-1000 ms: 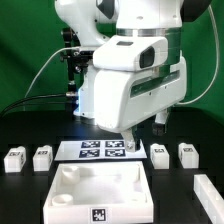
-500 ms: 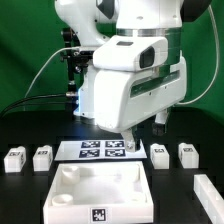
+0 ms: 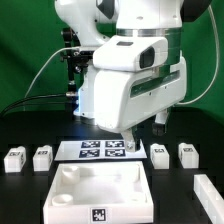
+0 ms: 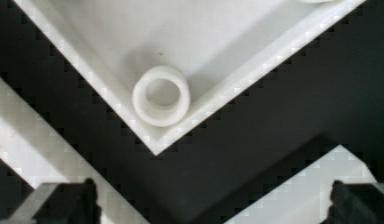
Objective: Assemble one leg
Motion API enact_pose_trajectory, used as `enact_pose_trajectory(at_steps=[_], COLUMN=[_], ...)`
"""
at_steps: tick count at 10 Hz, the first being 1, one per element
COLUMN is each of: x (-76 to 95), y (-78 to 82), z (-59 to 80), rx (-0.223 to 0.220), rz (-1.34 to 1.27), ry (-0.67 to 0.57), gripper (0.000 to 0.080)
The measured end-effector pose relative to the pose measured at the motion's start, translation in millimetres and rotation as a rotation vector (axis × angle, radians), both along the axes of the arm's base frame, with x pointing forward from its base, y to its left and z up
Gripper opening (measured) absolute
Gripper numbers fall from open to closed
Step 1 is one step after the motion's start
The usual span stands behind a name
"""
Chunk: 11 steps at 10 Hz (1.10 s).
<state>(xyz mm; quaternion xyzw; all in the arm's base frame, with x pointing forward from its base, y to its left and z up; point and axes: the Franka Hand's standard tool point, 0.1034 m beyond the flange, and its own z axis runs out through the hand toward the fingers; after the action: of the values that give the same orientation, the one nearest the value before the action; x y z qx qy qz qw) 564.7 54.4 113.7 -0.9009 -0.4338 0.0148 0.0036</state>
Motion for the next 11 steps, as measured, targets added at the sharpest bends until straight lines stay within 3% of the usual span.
enact_pose_trajectory(at_steps=[5, 6, 8, 10, 11], x=[-0.3, -12.8, -68.3, -117.0, -128.1], y=[-0.6, -2.3, -10.2, -41.0, -54.1], z=[-0.4, -7.5, -27.4, -50.9, -59.6], rx=[0.003, 0.008, 0.007, 0.021, 0.028], rz=[0.097, 0.252, 0.536, 0.801, 0.873], ry=[-0.004, -0.032, -0.04, -0.014, -0.01], gripper=[0.065, 0.065, 0.065, 0.065, 0.065])
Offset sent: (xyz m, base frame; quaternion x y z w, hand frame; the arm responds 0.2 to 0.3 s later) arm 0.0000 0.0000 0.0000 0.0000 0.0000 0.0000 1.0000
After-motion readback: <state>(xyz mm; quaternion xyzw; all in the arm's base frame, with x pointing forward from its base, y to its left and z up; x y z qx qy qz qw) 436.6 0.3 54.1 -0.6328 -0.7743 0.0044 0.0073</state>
